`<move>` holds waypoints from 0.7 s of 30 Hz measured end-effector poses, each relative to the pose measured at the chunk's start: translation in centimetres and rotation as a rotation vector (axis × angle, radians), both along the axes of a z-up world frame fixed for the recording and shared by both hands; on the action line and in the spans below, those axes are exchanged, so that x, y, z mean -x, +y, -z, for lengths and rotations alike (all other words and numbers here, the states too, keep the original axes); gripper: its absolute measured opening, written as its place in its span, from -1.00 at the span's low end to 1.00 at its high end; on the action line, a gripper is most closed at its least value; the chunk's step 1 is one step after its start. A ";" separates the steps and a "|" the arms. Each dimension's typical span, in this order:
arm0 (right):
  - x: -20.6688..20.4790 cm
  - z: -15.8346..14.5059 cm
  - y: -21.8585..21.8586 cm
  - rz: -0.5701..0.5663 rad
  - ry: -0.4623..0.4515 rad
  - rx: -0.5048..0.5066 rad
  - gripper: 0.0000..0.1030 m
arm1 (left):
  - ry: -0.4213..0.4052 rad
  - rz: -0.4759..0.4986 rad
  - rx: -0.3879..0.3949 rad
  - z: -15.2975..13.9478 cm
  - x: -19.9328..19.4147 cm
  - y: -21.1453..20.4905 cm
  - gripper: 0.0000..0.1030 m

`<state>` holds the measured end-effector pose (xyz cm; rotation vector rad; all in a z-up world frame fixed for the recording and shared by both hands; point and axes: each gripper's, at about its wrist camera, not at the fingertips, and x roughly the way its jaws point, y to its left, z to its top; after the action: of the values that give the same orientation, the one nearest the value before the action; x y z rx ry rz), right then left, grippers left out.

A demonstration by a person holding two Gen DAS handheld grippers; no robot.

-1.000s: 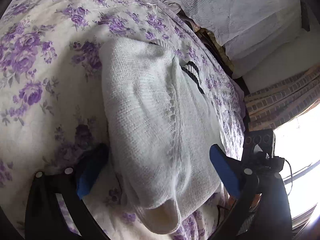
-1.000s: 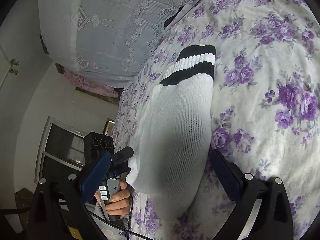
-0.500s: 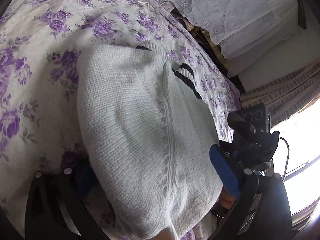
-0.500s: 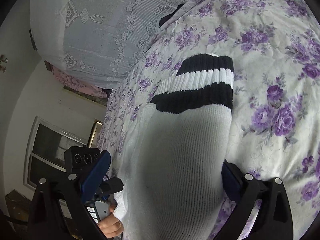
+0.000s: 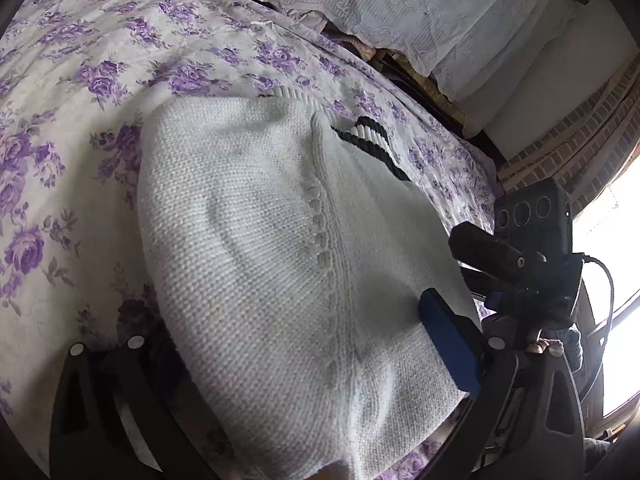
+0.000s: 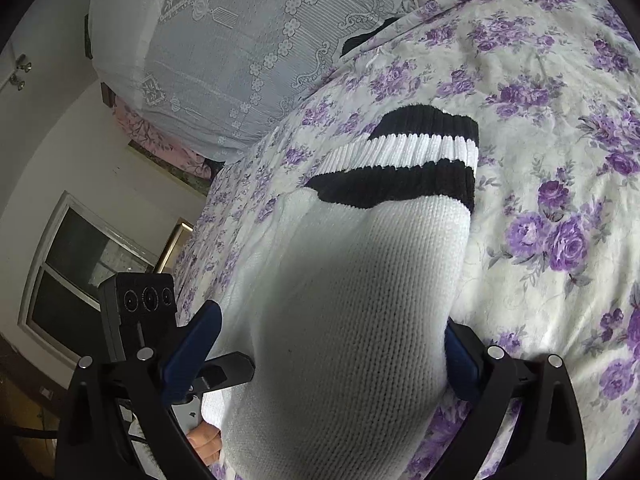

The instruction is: Fold small clothes

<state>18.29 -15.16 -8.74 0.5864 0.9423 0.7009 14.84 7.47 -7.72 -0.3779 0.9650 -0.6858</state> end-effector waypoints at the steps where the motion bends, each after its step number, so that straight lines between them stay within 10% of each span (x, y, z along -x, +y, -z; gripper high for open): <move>1: 0.1 0.0 0.0 -0.001 -0.007 0.005 0.93 | 0.008 0.002 0.014 0.0 -0.1 0.2 0.91; 10: -1.0 -0.1 0.7 0.007 -0.024 0.028 0.91 | -0.016 0.014 0.041 0.1 -1.7 -0.4 0.91; 14: -0.6 0.2 0.0 0.050 -0.016 0.064 0.44 | -0.020 -0.014 0.011 0.0 -1.0 -0.4 0.81; 21: -0.7 0.6 0.4 0.053 -0.018 0.114 0.41 | 0.011 -0.030 0.064 0.5 -2.1 0.7 0.83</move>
<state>18.95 -14.76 -9.30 0.5022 0.9397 0.6002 16.95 8.12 -8.24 -0.4523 0.9477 -0.6886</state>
